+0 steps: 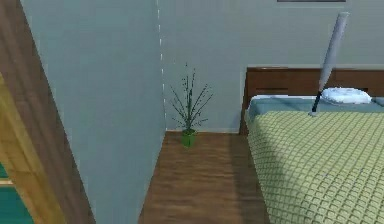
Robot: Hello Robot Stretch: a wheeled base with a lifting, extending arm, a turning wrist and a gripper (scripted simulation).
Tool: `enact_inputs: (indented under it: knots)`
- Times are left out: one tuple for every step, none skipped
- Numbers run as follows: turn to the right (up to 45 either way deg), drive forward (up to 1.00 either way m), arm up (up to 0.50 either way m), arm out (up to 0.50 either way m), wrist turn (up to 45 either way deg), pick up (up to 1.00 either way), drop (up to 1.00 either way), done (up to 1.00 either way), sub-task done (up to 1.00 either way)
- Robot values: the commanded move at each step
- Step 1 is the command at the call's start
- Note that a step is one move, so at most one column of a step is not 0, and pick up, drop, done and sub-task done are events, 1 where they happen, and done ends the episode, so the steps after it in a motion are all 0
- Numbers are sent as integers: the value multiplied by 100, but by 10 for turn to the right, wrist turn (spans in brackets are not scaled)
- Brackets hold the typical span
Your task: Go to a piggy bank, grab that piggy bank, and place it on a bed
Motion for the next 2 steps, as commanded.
enact_inputs:
  knots:
    - [30,0,0,0,0,0,0,0,0]
    - [0,100,0,0,0,0,0,0,0]
